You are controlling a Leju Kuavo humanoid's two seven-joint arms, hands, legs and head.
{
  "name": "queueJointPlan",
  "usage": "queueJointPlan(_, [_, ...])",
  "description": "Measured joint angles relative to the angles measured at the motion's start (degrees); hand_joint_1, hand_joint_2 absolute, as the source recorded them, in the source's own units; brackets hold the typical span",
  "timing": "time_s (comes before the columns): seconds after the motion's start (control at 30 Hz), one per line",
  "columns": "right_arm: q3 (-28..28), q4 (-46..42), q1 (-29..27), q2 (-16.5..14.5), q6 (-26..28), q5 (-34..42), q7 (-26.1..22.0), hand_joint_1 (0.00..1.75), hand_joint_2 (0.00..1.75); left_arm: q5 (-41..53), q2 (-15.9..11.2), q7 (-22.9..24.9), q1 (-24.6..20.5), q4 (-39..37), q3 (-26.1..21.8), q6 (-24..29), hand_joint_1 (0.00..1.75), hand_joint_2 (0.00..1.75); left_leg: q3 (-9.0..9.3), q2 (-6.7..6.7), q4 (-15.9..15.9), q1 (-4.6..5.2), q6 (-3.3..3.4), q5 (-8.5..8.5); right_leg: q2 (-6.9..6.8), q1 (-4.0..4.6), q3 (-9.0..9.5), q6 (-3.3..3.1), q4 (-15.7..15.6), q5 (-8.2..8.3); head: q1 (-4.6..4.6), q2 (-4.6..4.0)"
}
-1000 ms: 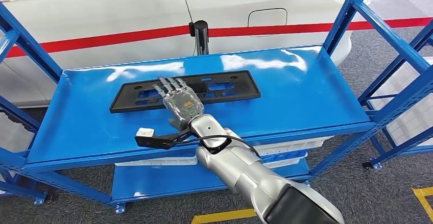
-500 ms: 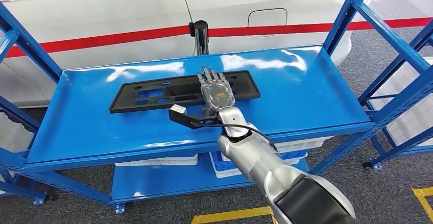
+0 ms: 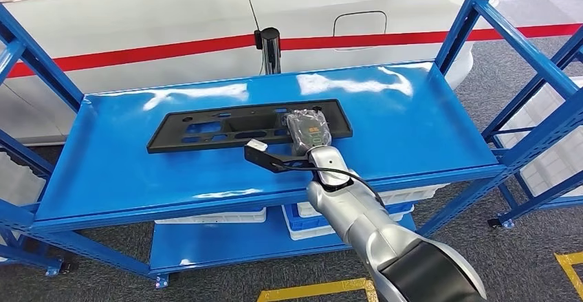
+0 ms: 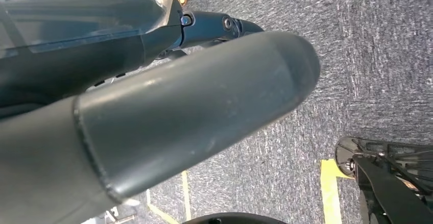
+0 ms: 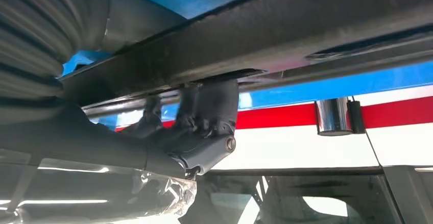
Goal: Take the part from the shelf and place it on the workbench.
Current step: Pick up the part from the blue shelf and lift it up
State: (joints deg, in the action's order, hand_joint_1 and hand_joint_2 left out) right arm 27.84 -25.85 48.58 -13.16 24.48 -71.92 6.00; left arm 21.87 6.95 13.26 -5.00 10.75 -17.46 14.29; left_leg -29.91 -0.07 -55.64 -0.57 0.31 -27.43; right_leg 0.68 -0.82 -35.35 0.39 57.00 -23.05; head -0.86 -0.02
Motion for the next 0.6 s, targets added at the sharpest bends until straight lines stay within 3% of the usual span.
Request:
queueJointPlan(0.33, [-1.4, -0.7, -1.0, 0.0, 0.2, -0.5, -1.4, 1.75, 1.75, 0.4, -0.1, -2.4, 0.0, 0.0, 0.0, 0.4, 0.0, 0.0, 0.01, -0.01, 0.0, 0.01, 0.0, 0.0, 0.0, -0.01, 0.0, 0.0, 0.0, 0.0, 0.01, 0.0])
queueJointPlan(0.47, [-3.6, -3.9, -3.2, 0.3, 2.2, -0.6, -5.5, 1.75, 1.75, -0.2, -0.1, -14.6, -0.2, 0.0, -0.2, 4.8, 0.0, 0.0, -0.01, -0.06, 0.0, 0.0, 0.0, 0.0, -0.02, -0.01, 0.0, 0.0, 0.0, 0.0, 0.0, 0.01])
queueJointPlan(0.6, [-6.1, -10.8, -6.4, 0.3, 5.1, 3.9, -14.0, 1.75, 1.75, -4.5, 0.0, -26.0, -1.0, 0.0, -2.5, 7.6, 0.0, 0.0, -0.09, -0.01, 0.0, 0.0, 0.01, -0.01, 0.0, -0.01, 0.0, 0.0, 0.0, 0.0, 0.0, 0.0])
